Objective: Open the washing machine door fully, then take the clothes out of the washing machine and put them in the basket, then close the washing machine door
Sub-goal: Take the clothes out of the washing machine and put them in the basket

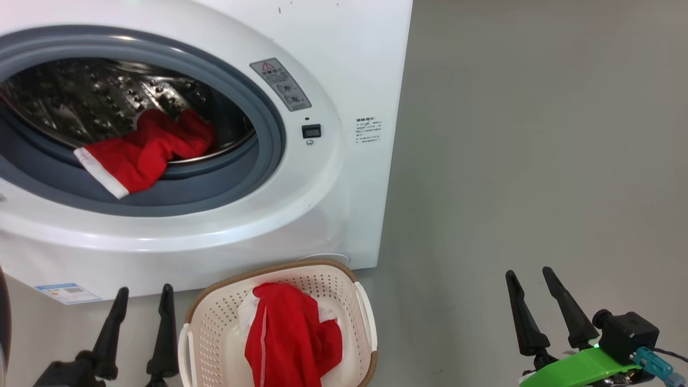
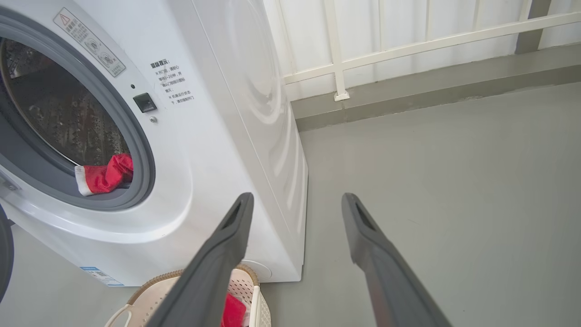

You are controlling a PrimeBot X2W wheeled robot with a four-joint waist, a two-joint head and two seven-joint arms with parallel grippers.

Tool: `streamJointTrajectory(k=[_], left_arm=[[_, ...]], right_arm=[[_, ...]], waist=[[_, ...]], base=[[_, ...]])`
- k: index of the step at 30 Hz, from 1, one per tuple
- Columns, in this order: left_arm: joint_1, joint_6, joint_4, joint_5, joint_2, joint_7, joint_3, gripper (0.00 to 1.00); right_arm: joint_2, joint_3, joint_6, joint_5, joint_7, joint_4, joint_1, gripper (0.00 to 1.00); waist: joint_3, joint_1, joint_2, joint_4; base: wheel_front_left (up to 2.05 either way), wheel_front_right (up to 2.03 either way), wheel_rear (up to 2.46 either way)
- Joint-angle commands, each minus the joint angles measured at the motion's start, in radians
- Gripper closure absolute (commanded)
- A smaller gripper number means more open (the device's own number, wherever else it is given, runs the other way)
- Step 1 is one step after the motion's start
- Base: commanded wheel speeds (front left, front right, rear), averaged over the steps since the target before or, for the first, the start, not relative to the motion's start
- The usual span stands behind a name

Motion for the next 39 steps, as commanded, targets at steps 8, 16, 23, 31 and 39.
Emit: streamJointTrajectory(k=[8, 16, 23, 31, 39], left_arm=[[0.017, 0.002, -0.058, 0.020, -0.002, -0.005, 0.036, 0.00], [-0.001, 0.002, -0.061, 0.039, 0.001, -0.005, 0.025, 0.00], [-0.051, 0.002, -0.029, 0.089, 0.016, -0.005, 0.012, 0.00], [-0.184, 0.002, 0.044, 0.180, 0.058, -0.005, 0.006, 0.00], [-0.325, 0.012, 0.143, 0.248, 0.110, -0.005, 0.012, 0.00]], right_arm=[[-0.005, 0.012, 0.005, -0.007, -0.006, -0.033, -0.003, 0.00], [-0.005, 0.010, 0.005, -0.004, -0.006, -0.035, -0.018, 0.00], [-0.005, 0.007, 0.005, 0.003, -0.006, -0.038, -0.033, 0.00], [-0.005, 0.014, 0.005, 0.005, -0.006, -0.045, -0.073, 0.00], [-0.005, 0.021, 0.005, 0.010, -0.006, -0.049, -0.106, 0.00]], waist=[[0.003, 0.0000, 0.0000, 0.000], [0.023, 0.0000, 0.0000, 0.000], [0.052, 0.0000, 0.0000, -0.001], [0.113, 0.0000, 0.0000, -0.016], [0.173, 0.0000, 0.0000, -0.044]], base=[[0.00, 0.00, 0.00], [0.00, 0.00, 0.00], [0.00, 0.00, 0.00], [0.00, 0.00, 0.00], [0.00, 0.00, 0.00]])
